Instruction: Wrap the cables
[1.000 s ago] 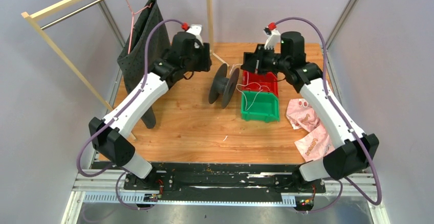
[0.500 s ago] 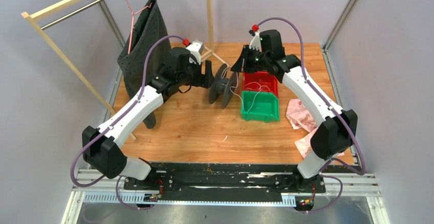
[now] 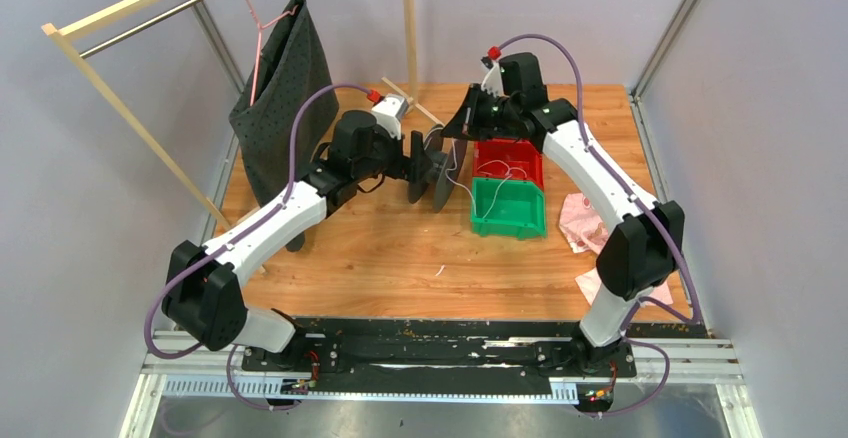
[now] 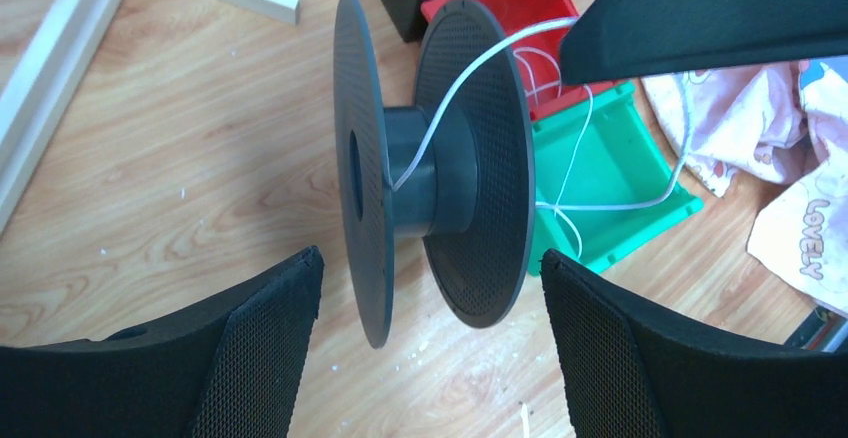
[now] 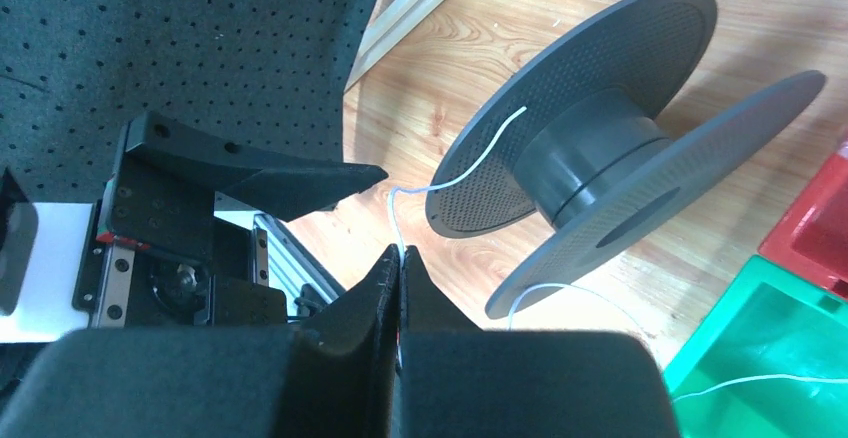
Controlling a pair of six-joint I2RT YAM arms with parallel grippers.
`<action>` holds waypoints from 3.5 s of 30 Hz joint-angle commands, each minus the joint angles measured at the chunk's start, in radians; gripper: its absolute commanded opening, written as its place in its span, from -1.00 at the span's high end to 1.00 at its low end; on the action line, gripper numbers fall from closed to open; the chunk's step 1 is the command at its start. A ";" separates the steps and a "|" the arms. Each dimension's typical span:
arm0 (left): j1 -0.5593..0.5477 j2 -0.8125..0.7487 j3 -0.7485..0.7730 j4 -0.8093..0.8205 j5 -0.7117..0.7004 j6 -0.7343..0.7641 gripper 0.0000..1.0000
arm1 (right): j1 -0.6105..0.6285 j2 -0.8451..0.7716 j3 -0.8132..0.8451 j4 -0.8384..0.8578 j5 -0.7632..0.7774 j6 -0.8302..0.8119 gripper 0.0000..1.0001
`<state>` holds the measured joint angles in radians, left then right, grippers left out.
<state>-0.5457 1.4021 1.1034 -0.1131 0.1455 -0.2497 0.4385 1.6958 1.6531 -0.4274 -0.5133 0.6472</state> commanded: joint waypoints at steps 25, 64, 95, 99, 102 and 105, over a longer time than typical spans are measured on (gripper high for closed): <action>-0.041 0.107 0.022 0.099 -0.140 0.090 -0.42 | -0.012 0.088 0.058 -0.032 -0.134 0.173 0.98; -0.041 0.174 0.095 0.104 -0.144 0.064 0.47 | -0.043 0.087 0.032 -0.021 -0.147 0.184 0.98; -0.041 0.238 0.129 0.088 -0.133 0.072 1.00 | -0.074 0.073 -0.010 0.042 -0.204 0.194 0.23; -0.042 0.225 0.131 0.085 -0.129 0.070 1.00 | -0.091 0.051 -0.011 0.036 -0.221 0.160 -0.35; -0.040 0.196 0.147 0.054 -0.137 0.097 1.00 | -0.122 0.006 -0.015 0.031 -0.239 0.121 -0.48; -0.029 0.164 0.225 -0.093 -0.140 0.157 1.00 | -0.168 -0.067 -0.035 0.029 -0.255 0.044 -0.52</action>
<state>-0.5804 1.6276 1.2266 -0.0868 0.0071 -0.1585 0.3313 1.7493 1.6363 -0.4011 -0.7231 0.7937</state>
